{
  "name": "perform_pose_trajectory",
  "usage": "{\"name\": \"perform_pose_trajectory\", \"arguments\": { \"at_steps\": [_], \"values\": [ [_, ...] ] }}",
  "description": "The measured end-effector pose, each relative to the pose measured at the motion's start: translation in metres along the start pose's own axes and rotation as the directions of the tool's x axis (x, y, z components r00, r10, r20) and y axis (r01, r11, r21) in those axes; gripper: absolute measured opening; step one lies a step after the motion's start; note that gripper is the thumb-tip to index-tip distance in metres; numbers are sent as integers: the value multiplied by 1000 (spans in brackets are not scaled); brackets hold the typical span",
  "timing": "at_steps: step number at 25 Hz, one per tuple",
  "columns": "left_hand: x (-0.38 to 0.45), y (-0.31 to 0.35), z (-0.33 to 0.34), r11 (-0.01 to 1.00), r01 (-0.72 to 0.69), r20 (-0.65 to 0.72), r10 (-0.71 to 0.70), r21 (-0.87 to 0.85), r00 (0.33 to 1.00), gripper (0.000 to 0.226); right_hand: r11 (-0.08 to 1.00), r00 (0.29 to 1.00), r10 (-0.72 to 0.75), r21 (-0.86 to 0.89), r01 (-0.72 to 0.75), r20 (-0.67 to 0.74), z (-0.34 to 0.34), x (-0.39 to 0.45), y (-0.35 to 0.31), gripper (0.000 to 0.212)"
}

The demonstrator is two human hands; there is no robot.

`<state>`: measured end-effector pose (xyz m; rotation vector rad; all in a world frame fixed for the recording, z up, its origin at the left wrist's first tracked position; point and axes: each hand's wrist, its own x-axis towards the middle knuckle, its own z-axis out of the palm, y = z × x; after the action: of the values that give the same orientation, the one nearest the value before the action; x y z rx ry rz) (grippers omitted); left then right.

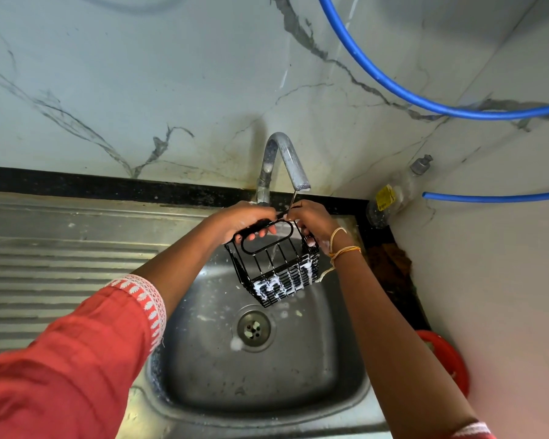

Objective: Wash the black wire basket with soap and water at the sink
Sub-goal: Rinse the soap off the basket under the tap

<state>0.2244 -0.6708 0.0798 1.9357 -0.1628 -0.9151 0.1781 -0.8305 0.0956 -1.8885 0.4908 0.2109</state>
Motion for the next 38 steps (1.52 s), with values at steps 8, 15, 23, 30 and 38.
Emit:
{"name": "perform_pose_trajectory", "arguments": {
  "at_steps": [8, 15, 23, 30, 38],
  "values": [
    [-5, -10, -3, 986, -141, 69, 147, -92, 987, 25, 999, 998, -37, 35, 39, -59, -1, -5, 9, 21],
    [-7, -11, 12, 967, -188, 9, 193, -173, 981, 24, 995, 996, -72, -76, 67, -60, 1, 4, 14, 41],
    [-8, 2, 31, 983, -135, -174, 156, 127, 972, 34, 977, 949, -185, -148, 151, -256, 19, 2, 30, 24],
    [-5, 3, 27, 996, -60, -484, 20, -68, 875, 52, 783, 836, -514, -504, 365, -192, 28, -11, 28, 29],
    [-6, -16, 23, 886, -201, -564, -79, -417, 822, 37, 780, 931, -333, -598, 184, -148, 47, -5, 34, 44]
  ]
}}
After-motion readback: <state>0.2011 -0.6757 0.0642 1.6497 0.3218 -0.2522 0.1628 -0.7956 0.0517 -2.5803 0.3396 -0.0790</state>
